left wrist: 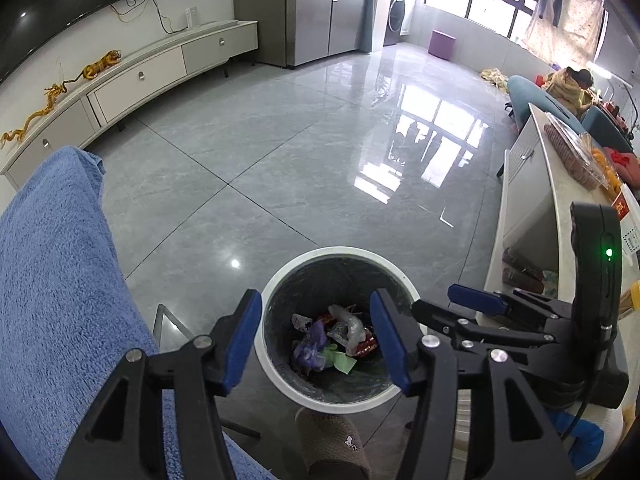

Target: Collect trash

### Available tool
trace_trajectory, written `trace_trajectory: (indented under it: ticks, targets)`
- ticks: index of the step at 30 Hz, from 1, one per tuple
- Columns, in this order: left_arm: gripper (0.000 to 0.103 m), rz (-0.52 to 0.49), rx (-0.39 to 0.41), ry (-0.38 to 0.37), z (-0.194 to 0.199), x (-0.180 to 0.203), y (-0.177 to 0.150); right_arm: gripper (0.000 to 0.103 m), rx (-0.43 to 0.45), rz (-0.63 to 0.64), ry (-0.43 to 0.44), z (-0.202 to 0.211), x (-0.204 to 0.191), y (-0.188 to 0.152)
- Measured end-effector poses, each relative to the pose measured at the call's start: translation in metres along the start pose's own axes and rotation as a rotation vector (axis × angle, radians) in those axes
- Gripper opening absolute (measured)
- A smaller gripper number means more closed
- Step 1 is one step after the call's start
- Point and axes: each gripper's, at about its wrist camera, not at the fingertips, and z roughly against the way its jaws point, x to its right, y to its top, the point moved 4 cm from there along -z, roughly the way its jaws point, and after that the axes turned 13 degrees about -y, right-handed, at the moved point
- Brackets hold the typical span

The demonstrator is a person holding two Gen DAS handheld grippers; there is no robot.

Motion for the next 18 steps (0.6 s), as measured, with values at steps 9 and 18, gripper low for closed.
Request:
trace_trajectory:
  ticks: [9,18]
  targets:
    - [0.063,0.024,0.031,0.031,0.018,-0.013,-0.003,0.063,0.039,0.014,-0.002,0.014,-0.012,0.001]
    - [0.065,0.067,0.082,0.075,0.051,-0.038,-0.017,0.072,0.09,0.054,-0.006,0.033,-0.043,0.004]
